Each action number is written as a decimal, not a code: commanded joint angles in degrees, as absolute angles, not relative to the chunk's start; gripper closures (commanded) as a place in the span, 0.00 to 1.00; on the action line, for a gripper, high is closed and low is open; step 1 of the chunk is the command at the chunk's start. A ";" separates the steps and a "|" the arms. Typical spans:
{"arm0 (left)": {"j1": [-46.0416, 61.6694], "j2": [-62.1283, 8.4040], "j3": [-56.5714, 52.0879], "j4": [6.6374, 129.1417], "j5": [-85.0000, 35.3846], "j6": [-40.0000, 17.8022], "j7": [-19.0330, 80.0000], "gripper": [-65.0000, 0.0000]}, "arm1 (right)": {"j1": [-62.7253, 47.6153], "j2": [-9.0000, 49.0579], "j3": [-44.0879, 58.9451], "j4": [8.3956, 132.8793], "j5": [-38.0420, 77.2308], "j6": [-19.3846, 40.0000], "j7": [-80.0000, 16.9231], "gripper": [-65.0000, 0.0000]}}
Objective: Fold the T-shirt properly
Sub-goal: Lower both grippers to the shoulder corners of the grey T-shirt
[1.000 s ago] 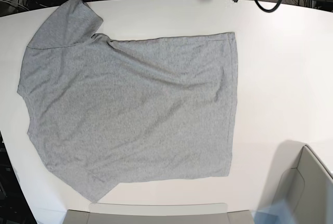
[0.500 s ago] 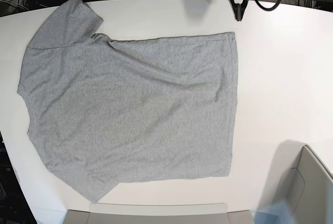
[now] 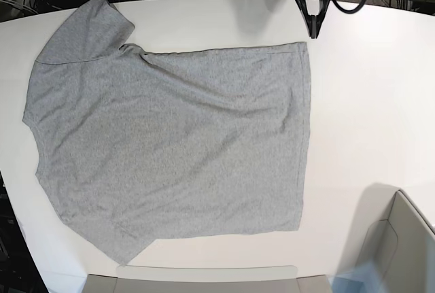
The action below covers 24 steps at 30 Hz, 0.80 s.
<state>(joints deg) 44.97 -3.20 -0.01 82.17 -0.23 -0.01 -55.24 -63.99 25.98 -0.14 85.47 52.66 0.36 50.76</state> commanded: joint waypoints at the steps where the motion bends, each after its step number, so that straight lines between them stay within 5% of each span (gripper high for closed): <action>1: 45.76 -3.30 -0.04 82.86 -0.48 0.04 -55.96 0.95 | -65.10 27.21 0.04 86.02 53.85 0.40 52.62 0.60; 16: 44.88 -3.47 -0.22 82.86 -0.48 0.04 -54.29 0.95 | -63.16 35.82 -0.04 88.66 67.47 0.40 52.53 0.60; 24: 44.79 -3.47 -0.22 82.86 -0.48 0.13 -54.29 0.95 | -56.92 36.09 0.04 88.92 71.60 0.40 40.75 0.60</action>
<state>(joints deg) 44.12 -3.36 -0.12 82.11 -0.23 0.01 -52.71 -56.03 35.42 -0.21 88.64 71.00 0.14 39.33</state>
